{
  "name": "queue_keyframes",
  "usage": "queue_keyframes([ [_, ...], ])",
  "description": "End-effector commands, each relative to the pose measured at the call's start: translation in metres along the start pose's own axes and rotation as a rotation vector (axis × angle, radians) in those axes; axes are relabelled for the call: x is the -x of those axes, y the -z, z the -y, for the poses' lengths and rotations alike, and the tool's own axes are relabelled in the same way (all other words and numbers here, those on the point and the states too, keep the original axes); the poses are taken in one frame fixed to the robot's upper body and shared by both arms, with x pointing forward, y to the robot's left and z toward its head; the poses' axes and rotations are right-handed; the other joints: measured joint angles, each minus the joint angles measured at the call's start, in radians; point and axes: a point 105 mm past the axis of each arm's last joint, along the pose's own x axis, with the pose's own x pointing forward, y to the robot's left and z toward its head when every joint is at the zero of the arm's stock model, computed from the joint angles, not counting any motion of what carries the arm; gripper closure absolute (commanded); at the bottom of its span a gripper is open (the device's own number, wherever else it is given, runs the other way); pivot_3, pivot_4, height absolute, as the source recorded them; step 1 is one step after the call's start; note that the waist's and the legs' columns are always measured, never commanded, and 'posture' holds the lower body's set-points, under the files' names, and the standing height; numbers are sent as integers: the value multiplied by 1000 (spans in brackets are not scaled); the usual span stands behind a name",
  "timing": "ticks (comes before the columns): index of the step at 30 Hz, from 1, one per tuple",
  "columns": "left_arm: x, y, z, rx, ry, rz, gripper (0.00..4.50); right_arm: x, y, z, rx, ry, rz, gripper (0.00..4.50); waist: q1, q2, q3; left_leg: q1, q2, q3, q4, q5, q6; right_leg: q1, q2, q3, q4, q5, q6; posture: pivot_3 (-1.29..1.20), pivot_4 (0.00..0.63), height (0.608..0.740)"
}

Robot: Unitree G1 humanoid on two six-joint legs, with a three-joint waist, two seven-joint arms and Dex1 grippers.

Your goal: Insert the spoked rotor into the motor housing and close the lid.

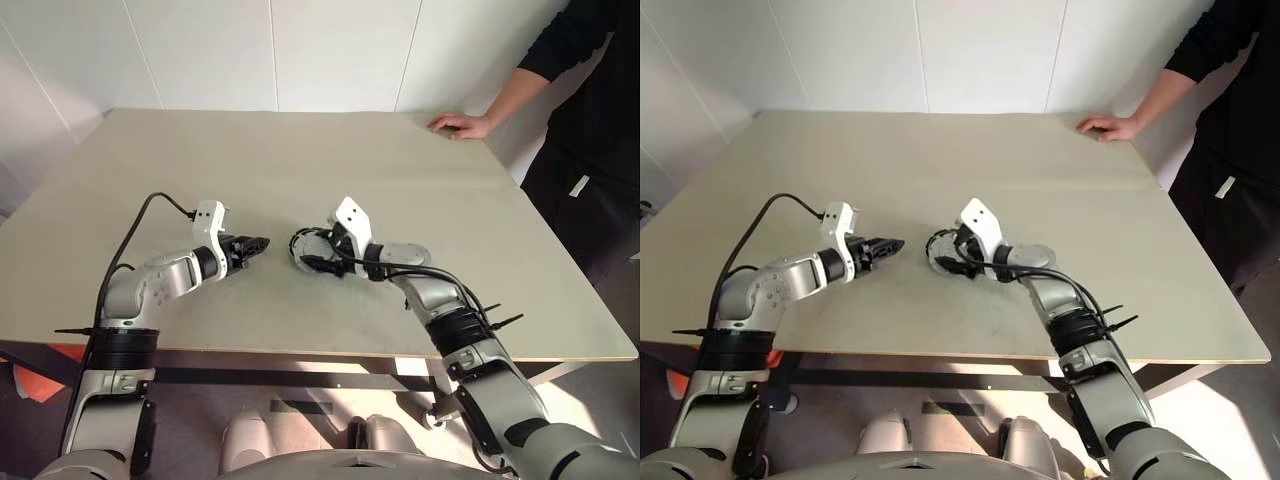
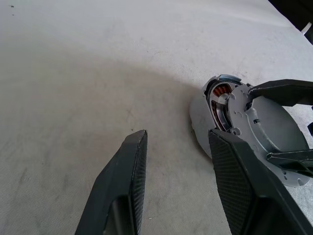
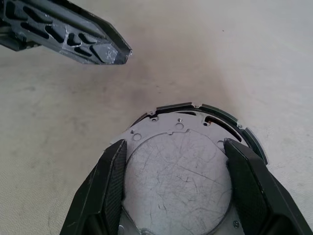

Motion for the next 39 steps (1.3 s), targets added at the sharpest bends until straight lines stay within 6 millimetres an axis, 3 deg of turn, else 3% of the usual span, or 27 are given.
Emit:
queue_keyframes([
  [1, 1, -7, 0, -5, -17, 30, 2410, 1, -49, 12, 20, 39, 129, 1481, 0, 0, 0, 0, 0, 0, 0, 0, 0, 0, 0, 0, 0, 0, 0, 0, 0, 740],
  [6, 0, -1, 2, 7, -24, 27, 2410, -6, -47, 8, 0, 34, 108, 1481, 1, 0, 0, -3, 0, 0, 0, 1, -1, -2, 0, -1, -2, 0, 0, 0, 0, 740],
  [13, 2, -1, 0, 10, -32, 30, 2410, -15, -11, 15, -13, 94, -11, 1481, -2, 0, 0, -6, 0, 0, 0, 1, -1, -4, 0, -1, -2, 0, 0, 0, 0, 740],
  [19, 4, -1, -2, 11, -40, 30, 2410, -17, -3, 17, -22, 109, -26, 1481, -7, 0, 0, -3, 0, 0, 0, 1, -1, -2, 0, -1, -1, 0, 0, 0, 0, 740],
  [26, 3, 2, -1, 15, -41, 25, 2410, -17, -5, 20, -23, 116, -20, 1481, -7, 0, 0, -1, 0, 0, 0, 0, 0, 0, 0, -1, 0, 0, 0, 0, 0, 740],
  [36, 3, 9, -2, 23, -48, 9, 2410, -19, -22, 16, -174, 73, 46, 1481, -7, 0, 0, -1, 0, 0, 0, 0, 0, 0, 0, -1, 0, 0, 0, 0, 0, 740],
  [39, 2, 11, -3, 24, -53, 3, 2410, -20, -18, 19, -164, 83, 20, 1481, -7, 0, 0, -1, 0, 0, 0, 0, 0, -1, 0, -1, 0, 0, 0, 0, 0, 740],
])
